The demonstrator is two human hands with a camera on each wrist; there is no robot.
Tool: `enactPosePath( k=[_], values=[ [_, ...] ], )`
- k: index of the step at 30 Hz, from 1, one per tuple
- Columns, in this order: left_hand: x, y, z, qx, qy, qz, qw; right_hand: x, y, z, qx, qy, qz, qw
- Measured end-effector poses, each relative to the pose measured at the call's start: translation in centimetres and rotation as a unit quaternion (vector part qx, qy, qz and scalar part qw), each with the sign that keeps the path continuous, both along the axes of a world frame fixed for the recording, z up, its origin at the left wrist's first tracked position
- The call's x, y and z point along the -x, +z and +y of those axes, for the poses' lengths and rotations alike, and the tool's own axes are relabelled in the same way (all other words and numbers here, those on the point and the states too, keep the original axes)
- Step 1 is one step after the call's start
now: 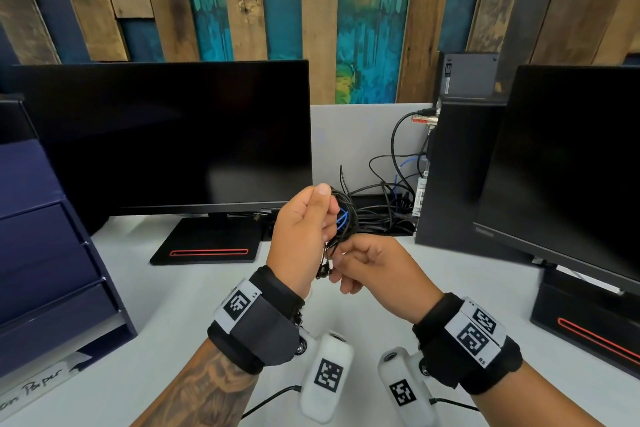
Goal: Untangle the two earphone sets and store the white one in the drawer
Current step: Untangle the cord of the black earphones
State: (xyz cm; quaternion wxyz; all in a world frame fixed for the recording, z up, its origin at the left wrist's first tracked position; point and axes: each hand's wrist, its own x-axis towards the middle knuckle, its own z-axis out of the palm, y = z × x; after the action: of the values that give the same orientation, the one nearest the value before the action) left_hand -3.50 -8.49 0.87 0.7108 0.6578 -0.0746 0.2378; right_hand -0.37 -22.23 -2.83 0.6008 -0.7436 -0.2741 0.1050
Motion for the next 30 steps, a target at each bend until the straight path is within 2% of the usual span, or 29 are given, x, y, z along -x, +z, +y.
enactPosePath(
  k=[5,8,11,15,20,25,30],
  values=[
    [0.2,0.2,0.1,0.005,0.002,0.001,1.000,0.4,0.1,-0.3,0.004,0.052,0.043,0.998],
    [0.2,0.4,0.1,0.007,0.003,0.002,1.000,0.1,-0.2,-0.2,-0.014,0.014,0.026,0.999],
    [0.0,0.4,-0.1,-0.008,0.014,0.005,1.000,-0.2,-0.2,-0.4,-0.077,-0.033,-0.005,0.996],
    [-0.2,0.0,-0.2,-0.010,0.014,0.015,1.000,0.1,0.4,-0.6,-0.134,-0.035,-0.042,0.989],
    [-0.2,0.0,-0.6,-0.046,0.021,0.022,0.998,-0.3,0.5,-0.2,-0.165,-0.053,-0.027,0.985],
    [-0.3,-0.3,-0.8,-0.063,0.028,0.005,0.998,-0.4,0.4,-0.4,-0.114,-0.060,-0.059,0.990],
    [-0.3,0.0,-1.0,-0.046,0.031,-0.008,0.998,-0.4,0.9,-0.9,-0.098,-0.064,-0.038,0.992]
  ],
)
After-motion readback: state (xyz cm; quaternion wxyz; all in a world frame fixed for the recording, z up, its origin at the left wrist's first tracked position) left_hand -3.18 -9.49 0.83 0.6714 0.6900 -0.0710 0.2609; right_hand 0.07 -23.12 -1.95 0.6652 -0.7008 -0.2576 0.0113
